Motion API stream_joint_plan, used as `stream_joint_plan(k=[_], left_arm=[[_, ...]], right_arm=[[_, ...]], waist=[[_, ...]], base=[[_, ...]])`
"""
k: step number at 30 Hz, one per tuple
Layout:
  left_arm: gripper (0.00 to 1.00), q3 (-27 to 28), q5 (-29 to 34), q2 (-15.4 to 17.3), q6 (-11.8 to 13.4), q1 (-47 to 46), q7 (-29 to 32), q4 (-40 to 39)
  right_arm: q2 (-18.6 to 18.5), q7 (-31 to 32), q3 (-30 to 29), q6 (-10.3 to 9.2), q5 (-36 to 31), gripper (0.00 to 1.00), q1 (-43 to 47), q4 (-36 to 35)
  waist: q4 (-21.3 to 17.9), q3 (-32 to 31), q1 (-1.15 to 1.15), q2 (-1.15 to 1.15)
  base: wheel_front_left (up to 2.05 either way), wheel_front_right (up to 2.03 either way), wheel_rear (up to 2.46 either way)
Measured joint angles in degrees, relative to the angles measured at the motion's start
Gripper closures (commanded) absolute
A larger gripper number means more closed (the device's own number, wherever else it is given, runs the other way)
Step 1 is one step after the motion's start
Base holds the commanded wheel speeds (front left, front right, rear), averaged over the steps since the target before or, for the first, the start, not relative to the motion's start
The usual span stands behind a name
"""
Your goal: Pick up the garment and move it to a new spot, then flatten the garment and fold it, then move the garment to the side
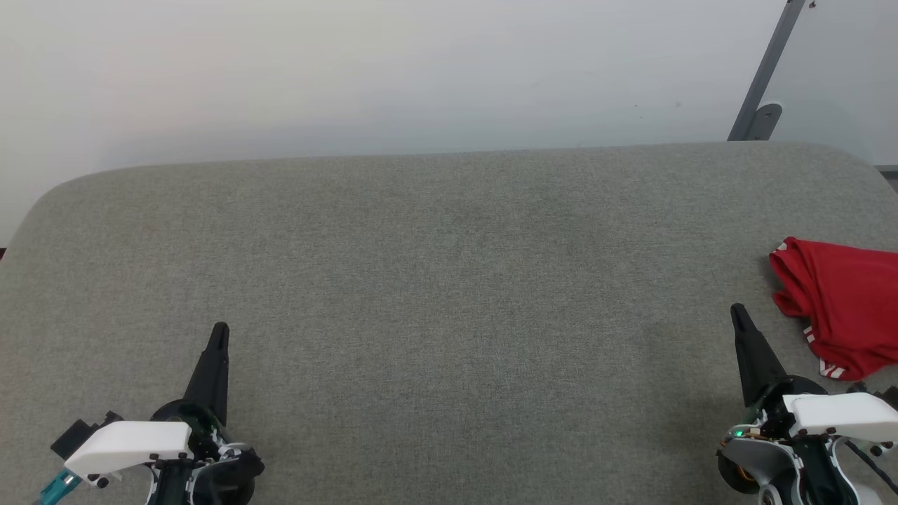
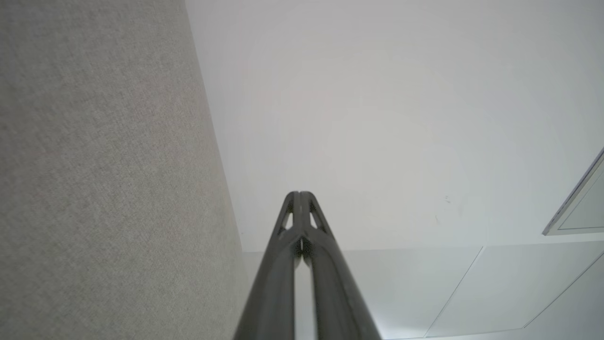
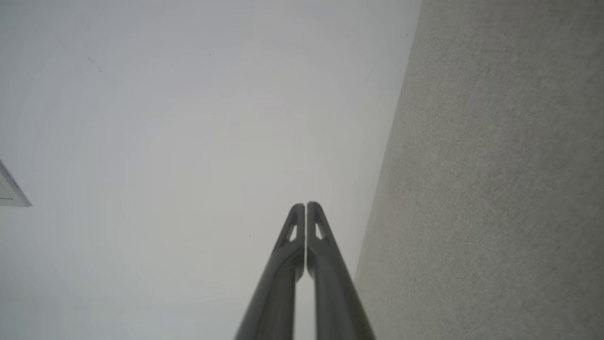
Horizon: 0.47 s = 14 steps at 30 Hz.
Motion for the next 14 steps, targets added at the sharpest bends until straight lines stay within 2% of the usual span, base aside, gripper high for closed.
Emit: stream_joint_plan(k=[14], left_arm=[[1.0, 0.05, 0.01, -0.03, 0.0, 0.0, 0.03, 0.0]], right_arm=[[0.0, 0.0, 0.02, 0.0, 0.0, 1.0, 0.0, 0.0]], waist=[[0.0, 0.0, 0.0, 0.0]], base=[[0.0, 0.0, 0.0]])
